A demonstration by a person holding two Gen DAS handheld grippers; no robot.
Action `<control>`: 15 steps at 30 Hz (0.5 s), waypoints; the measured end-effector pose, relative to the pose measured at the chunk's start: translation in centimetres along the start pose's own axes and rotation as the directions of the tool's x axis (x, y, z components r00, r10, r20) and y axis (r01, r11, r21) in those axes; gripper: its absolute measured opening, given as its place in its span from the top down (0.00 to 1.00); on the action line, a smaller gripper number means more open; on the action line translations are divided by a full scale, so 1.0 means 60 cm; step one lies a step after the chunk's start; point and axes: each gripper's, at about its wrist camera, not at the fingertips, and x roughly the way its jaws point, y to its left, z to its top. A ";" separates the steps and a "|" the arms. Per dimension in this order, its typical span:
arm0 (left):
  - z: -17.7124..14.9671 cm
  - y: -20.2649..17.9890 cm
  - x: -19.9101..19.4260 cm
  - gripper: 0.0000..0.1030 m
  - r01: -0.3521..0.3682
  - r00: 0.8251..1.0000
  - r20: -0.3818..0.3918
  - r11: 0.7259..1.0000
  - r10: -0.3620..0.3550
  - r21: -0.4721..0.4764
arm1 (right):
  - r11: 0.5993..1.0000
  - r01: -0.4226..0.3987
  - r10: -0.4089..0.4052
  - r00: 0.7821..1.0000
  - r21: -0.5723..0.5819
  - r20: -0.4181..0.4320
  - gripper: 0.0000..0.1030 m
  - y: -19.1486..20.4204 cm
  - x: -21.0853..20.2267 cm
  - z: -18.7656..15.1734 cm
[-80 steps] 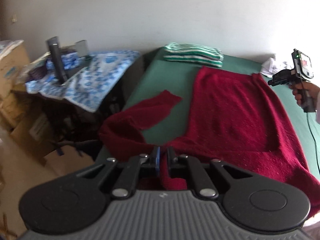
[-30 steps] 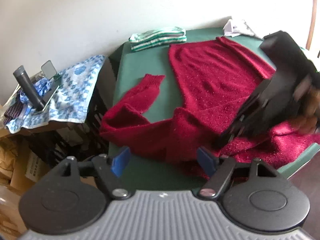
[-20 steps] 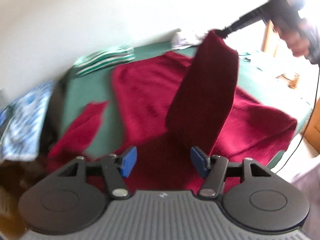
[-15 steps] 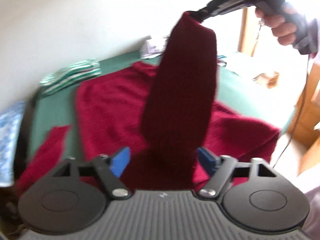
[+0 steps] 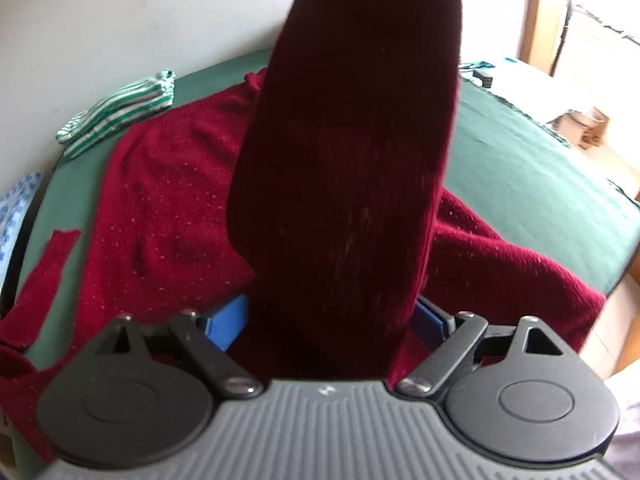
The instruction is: Fold clothes
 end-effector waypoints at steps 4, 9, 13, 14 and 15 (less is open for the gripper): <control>0.013 -0.038 0.013 0.15 -0.054 0.998 -0.018 0.999 0.054 -0.005 | 0.984 0.068 -0.068 0.998 -0.164 0.000 0.97 -0.033 0.047 0.019; 0.028 -0.082 0.018 0.20 -0.103 0.994 -0.023 0.994 0.103 -0.018 | 0.950 0.103 -0.116 0.993 -0.294 -0.027 0.97 -0.084 0.156 0.027; 0.043 -0.119 0.018 0.22 -0.128 0.992 -0.004 0.992 0.128 0.008 | 0.934 0.088 -0.115 0.992 -0.347 -0.057 0.97 -0.112 0.249 0.015; 0.047 -0.124 0.017 0.22 -0.137 0.991 0.001 0.990 0.137 0.016 | 0.927 0.093 -0.121 0.991 -0.364 -0.056 0.97 -0.118 0.269 0.012; 0.051 -0.127 0.015 0.22 -0.139 0.990 0.006 0.990 0.139 0.014 | 0.920 0.096 -0.127 0.990 -0.380 -0.058 0.97 -0.122 0.287 0.011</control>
